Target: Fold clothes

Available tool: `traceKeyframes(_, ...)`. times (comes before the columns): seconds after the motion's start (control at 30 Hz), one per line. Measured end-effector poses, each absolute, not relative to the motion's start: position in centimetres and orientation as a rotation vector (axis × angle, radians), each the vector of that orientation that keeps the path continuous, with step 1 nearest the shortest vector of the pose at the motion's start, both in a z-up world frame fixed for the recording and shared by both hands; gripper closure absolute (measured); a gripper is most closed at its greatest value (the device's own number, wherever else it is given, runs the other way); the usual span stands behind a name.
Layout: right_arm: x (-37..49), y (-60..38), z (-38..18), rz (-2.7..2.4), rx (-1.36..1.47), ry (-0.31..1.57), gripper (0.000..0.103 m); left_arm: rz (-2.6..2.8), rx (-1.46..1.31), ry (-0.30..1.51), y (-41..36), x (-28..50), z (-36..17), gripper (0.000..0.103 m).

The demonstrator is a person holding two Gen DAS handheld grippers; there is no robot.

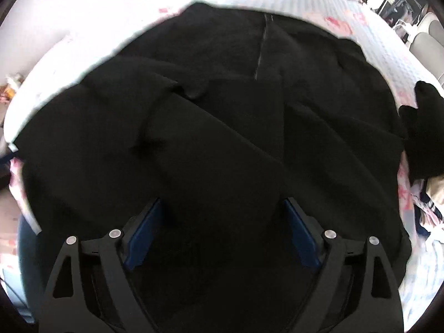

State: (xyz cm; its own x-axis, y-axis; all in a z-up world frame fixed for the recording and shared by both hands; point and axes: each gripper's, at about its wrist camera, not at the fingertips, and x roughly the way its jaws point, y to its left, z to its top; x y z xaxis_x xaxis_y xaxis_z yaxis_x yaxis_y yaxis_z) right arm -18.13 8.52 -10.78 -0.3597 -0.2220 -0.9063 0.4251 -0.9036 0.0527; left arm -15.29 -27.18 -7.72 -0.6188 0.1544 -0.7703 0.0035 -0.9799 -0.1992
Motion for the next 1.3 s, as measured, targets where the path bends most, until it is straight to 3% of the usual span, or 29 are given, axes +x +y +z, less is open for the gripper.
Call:
traceKeyframes(0.03,-18.9,8.9,-11.2,-2.290,1.497,0.213,0.041,2.737,-1.337,-0.326,-28.1,-15.9,-7.4,0.039)
traceKeyframes(0.13,-20.0,10.8,-9.7,-2.321,1.437,0.062,0.082,2.742,-1.322,-0.362,-29.7,-16.9,-6.9,0.039)
traceKeyframes(0.23,-20.9,13.6,-5.7,-2.455,1.305,0.071,0.092,2.678,-1.296,-0.388,-29.7,-17.1,-6.7,0.039)
traceKeyframes(0.3,-22.0,16.2,-2.6,-2.564,1.218,0.072,0.092,2.496,-1.169,-0.626,-30.4,-16.7,-6.1,0.039)
traceKeyframes(0.4,-24.8,20.8,0.9,-2.705,1.160,0.040,0.092,2.384,-0.972,-0.734,-30.5,-15.6,-5.1,0.032)
traceKeyframes(0.5,-28.5,24.8,3.5,-2.806,1.093,0.004,0.092,2.498,-1.071,-0.645,-30.0,-16.7,-6.1,0.028)
traceKeyframes(0.57,-31.3,26.3,4.9,-2.833,1.045,-0.051,0.092,2.512,-1.164,-0.641,-29.3,-17.9,-8.1,0.033)
traceKeyframes(0.67,-33.7,24.7,3.8,-2.732,1.146,0.041,0.091,2.525,-1.280,-0.500,-26.0,-19.3,-11.5,0.044)
traceKeyframes(0.83,-34.2,22.8,1.1,-2.659,1.205,0.128,0.091,2.519,-1.643,-0.042,-22.8,-19.7,-17.4,0.051)
traceKeyframes(0.97,-34.1,25.2,-1.9,-2.694,1.286,0.113,0.087,2.564,-1.585,-0.154,-25.1,-19.0,-14.6,0.051)
traceKeyframes(1.03,-33.3,26.3,-1.7,-2.705,1.283,0.016,0.063,2.622,-1.482,-0.233,-26.4,-18.6,-12.7,0.052)
traceKeyframes(1.13,-31.9,28.1,-1.0,-2.714,1.266,-0.150,0.060,2.609,-1.354,-0.361,-27.0,-18.8,-11.7,0.052)
traceKeyframes(1.23,-29.0,27.2,-0.6,-2.623,1.226,-0.290,0.056,2.547,-1.372,-0.300,-24.4,-19.9,-13.5,0.052)
traceKeyframes(1.3,-26.4,24.2,-1.6,-2.487,1.233,-0.290,0.056,2.496,-1.463,-0.142,-22.0,-20.2,-15.6,0.052)
